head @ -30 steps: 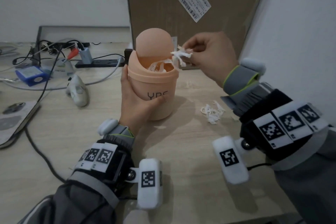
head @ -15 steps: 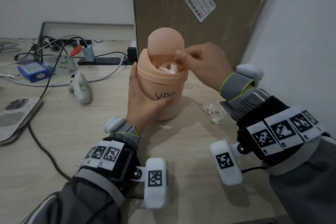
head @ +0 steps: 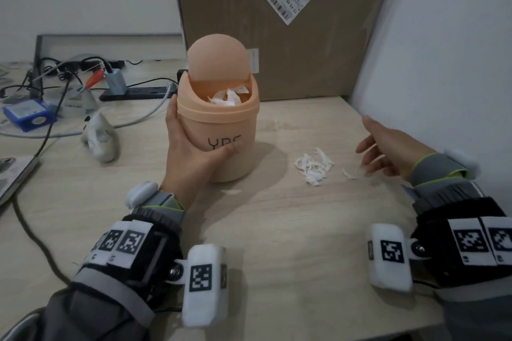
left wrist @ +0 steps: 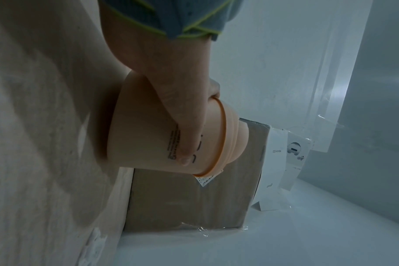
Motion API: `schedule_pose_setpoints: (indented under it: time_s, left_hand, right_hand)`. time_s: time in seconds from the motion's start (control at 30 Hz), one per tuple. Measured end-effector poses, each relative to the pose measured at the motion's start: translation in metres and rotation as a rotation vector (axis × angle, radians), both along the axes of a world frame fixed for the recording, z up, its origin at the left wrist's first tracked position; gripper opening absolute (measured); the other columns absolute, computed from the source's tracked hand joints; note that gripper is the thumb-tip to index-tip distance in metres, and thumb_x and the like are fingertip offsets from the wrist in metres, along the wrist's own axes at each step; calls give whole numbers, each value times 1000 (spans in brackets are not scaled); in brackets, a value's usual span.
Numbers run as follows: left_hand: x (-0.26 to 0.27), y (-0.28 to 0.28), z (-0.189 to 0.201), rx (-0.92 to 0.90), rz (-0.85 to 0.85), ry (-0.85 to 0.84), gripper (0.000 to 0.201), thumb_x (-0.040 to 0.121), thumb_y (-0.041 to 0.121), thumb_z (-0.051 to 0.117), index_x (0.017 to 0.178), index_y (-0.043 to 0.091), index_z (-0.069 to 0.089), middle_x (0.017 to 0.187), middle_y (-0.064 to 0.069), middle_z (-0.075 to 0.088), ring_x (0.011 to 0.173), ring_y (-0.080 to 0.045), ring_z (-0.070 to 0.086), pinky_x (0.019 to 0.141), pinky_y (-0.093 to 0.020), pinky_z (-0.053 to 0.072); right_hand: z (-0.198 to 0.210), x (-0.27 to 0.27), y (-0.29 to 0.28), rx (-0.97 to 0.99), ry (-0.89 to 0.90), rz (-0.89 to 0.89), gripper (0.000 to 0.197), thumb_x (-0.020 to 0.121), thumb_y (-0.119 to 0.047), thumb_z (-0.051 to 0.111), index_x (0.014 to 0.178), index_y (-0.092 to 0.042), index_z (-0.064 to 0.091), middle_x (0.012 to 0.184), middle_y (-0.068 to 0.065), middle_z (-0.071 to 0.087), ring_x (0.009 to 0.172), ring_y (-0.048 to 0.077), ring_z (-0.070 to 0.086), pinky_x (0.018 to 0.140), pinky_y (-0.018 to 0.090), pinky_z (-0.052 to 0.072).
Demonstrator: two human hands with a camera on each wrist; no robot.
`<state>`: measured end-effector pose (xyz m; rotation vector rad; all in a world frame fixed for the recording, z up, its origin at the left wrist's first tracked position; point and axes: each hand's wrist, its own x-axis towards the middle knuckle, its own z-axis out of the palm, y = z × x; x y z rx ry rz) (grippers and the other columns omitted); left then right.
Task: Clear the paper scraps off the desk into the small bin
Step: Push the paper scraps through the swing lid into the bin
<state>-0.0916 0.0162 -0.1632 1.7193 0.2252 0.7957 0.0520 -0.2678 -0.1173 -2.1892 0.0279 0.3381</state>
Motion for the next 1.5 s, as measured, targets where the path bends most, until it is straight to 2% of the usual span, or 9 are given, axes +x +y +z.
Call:
schedule_pose_setpoints:
  time_s: [0.23,0.4,0.53,0.7,0.83,1.03,1.17,1.33,1.5]
  left_hand:
    - [0,0,0,3,-10,-17,134,49,42,90,156,34,9,150,14,41,132,-1,48,109,-37,47]
    - [1,-2,0,4,3,-1,136,49,39,92,156,34,9,149,14,41,129,2,48,105,-32,48]
    - [2,-3,2,2,10,16,135,54,26,94,157,33,7,150,10,40,130,-3,48,108,-36,46]
    - [0,-3,3,5,12,21,137,52,30,93,157,33,6,151,9,39,133,-8,47,111,-43,44]
    - [0,-3,3,-2,2,18,137,47,42,91,156,35,7,151,11,40,133,-6,48,111,-44,45]
    - [0,-3,3,-3,2,2,137,47,43,89,157,33,9,151,10,41,133,-5,48,110,-42,46]
    - [1,-2,2,-1,3,-3,136,47,43,89,157,33,9,150,11,41,133,-5,48,110,-42,46]
    - [1,-3,3,11,0,-12,136,46,45,88,156,34,8,149,12,41,129,2,47,106,-32,47]
    - [2,-3,2,5,-1,-25,135,47,43,89,156,33,10,148,13,41,130,0,48,108,-36,47]
  right_hand:
    - [-16,7,-8,-49,104,68,63,91,-64,24,81,-8,52,62,10,50,39,18,59,44,21,34]
    - [-20,4,9,257,140,212,61,93,-60,26,86,-8,57,70,12,57,60,21,65,52,24,52]
    - [-20,3,13,390,52,237,51,96,-51,32,83,-11,61,77,7,63,66,18,63,59,25,47]
    - [-29,7,6,147,-243,117,19,91,-33,54,89,-15,61,93,6,63,70,16,61,57,25,43]
    - [-30,2,9,-191,-236,325,55,83,-51,59,129,-22,50,132,3,51,117,21,52,98,33,40]
    - [-31,-11,26,-426,-293,581,88,69,-62,66,142,-22,35,142,4,38,129,21,40,108,31,32]
    - [-37,-12,34,-432,-390,621,75,72,-49,73,135,-19,45,132,5,44,121,20,45,100,24,33]
    - [-45,-7,38,-316,-524,547,33,78,-29,72,108,-17,66,113,7,60,108,21,54,79,16,30]
    - [-44,-4,36,-246,-561,461,12,77,-16,71,88,-15,75,96,6,72,88,11,56,62,12,30]
